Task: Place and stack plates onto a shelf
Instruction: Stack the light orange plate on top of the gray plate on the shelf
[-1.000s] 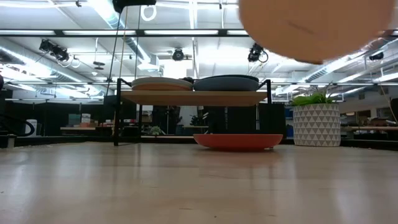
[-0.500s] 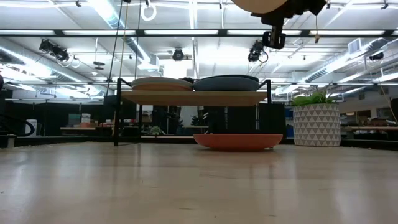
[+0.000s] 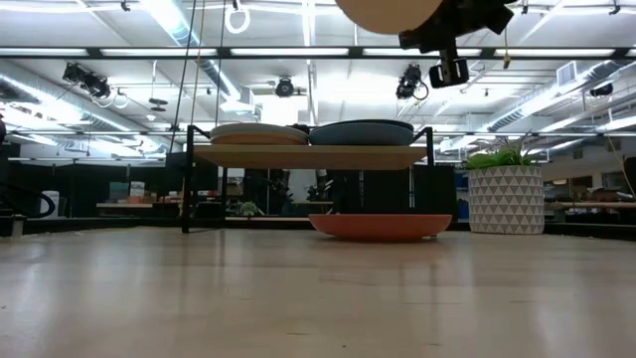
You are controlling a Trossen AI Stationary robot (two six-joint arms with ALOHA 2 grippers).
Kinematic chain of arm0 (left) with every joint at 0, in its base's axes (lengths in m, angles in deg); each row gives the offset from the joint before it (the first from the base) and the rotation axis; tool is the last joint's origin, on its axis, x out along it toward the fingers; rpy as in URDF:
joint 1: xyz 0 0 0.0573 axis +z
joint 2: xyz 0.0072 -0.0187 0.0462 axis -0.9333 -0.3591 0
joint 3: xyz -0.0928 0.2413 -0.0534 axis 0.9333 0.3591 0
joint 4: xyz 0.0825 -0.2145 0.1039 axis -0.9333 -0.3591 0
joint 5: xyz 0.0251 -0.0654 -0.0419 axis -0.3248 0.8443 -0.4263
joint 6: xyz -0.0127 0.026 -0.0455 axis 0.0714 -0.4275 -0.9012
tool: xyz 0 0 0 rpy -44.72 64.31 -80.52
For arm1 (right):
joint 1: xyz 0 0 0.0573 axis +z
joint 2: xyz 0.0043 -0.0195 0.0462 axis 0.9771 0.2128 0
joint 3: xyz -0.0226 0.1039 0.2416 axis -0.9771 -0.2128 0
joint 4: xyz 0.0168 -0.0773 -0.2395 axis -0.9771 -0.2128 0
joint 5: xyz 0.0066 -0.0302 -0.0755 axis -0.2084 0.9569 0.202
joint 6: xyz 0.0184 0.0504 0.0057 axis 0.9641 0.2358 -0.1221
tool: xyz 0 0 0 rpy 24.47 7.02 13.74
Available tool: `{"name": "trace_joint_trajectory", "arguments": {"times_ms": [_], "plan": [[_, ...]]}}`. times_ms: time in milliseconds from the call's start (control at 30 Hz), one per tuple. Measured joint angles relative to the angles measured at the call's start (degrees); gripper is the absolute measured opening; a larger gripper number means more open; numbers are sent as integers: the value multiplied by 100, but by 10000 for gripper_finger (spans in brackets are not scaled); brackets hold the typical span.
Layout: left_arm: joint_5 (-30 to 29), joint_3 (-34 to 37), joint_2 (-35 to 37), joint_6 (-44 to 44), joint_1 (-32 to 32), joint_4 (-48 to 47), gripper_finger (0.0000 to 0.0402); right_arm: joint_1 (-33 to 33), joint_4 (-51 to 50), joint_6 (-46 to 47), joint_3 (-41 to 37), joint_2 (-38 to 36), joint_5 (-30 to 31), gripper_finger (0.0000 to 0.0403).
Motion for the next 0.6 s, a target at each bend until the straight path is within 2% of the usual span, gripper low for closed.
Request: {"name": "trace_joint_trajectory", "arguments": {"times_ms": [333,467,600], "plan": [[784,-1849,-1325,1862,-11,-1187,210,273,-1683,-454,1138,804,-24,14],[1248,-2306,-1740,2407,-27,-1660,213,340,-1951,-487,1457,1146,-170,16],[1556,-2424,-1981,2905,-153,-1967,213,409,-1967,-536,1732,1385,-252,17]]}}
